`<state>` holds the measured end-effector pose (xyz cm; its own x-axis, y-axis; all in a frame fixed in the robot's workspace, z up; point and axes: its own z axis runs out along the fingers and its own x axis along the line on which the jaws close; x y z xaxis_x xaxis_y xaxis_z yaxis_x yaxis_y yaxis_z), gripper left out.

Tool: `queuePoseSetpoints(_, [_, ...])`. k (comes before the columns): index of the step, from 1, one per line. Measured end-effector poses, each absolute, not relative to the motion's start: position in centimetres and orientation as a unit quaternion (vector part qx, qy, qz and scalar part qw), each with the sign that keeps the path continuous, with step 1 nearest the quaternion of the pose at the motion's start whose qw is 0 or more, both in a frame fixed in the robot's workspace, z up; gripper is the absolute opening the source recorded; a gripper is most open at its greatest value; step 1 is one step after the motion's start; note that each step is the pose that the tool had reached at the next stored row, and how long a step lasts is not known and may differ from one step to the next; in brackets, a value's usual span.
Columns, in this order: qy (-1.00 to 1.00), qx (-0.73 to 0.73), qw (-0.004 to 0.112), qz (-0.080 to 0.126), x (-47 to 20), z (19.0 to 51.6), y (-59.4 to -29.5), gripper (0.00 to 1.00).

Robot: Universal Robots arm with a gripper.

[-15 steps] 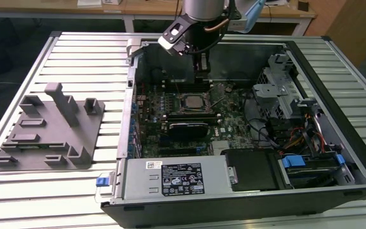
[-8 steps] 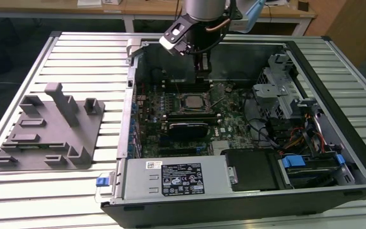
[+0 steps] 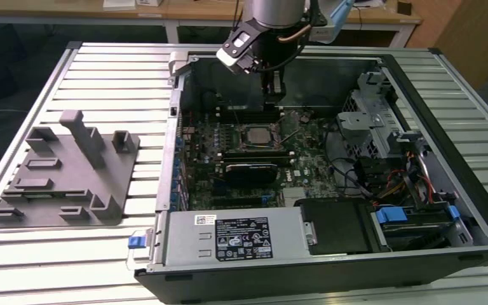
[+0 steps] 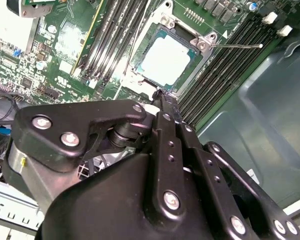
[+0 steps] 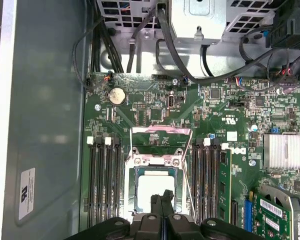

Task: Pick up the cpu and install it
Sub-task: 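Close the cpu cover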

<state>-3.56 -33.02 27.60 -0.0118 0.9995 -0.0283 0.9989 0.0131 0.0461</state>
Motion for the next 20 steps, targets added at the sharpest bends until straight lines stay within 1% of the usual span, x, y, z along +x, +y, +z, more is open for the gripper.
queuePoseSetpoints(20, [0.711, 0.702, 0.026, 0.006, -1.4, 27.6, -33.0, 0.11])
